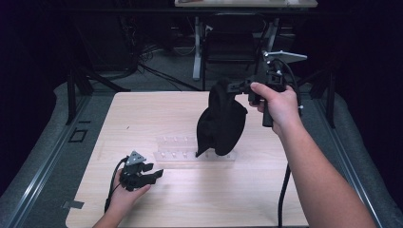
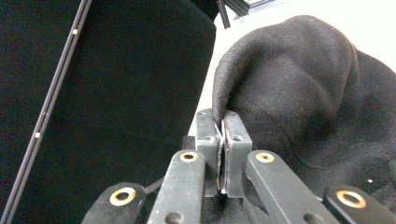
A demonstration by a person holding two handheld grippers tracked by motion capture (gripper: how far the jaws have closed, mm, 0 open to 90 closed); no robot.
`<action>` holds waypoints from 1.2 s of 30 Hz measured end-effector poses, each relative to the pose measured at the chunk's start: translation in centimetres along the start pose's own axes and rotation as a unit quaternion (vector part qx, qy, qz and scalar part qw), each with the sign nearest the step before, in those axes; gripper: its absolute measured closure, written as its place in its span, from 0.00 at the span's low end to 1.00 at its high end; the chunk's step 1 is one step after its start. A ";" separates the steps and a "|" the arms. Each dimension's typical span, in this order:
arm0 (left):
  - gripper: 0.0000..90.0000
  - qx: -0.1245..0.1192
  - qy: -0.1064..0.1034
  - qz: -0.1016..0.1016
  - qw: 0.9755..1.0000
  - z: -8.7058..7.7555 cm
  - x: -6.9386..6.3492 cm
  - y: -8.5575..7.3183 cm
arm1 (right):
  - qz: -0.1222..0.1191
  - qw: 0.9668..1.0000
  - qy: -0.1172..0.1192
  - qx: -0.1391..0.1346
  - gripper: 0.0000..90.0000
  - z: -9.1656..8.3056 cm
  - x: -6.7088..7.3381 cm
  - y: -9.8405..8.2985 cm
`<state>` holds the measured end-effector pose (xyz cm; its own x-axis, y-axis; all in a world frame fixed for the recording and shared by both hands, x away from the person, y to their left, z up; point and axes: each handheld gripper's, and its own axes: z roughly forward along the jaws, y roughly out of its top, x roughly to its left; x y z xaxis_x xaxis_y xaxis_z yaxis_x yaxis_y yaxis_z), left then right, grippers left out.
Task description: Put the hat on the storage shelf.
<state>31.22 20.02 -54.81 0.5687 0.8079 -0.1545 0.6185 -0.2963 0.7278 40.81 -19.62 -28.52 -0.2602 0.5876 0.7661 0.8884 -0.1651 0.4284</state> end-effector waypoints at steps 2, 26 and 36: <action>0.52 0.000 0.000 0.001 1.000 0.0 0.0 0.0 | 0.002 1.000 -0.003 -0.001 0.97 0.4 0.0 0.1; 0.52 0.001 -0.002 0.019 1.000 0.0 -0.5 0.3 | 0.006 1.000 -0.005 0.010 0.97 2.7 -0.6 -0.1; 0.55 -0.027 -0.011 0.021 0.999 0.2 -1.1 1.1 | 0.001 1.000 0.014 0.017 0.97 3.6 -0.2 -0.7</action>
<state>31.38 18.75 -53.98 0.6053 0.7840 -0.1375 0.5638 -0.3004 0.7693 41.64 -16.73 -30.70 -0.2690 0.5648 0.7802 0.9013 -0.1380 0.4107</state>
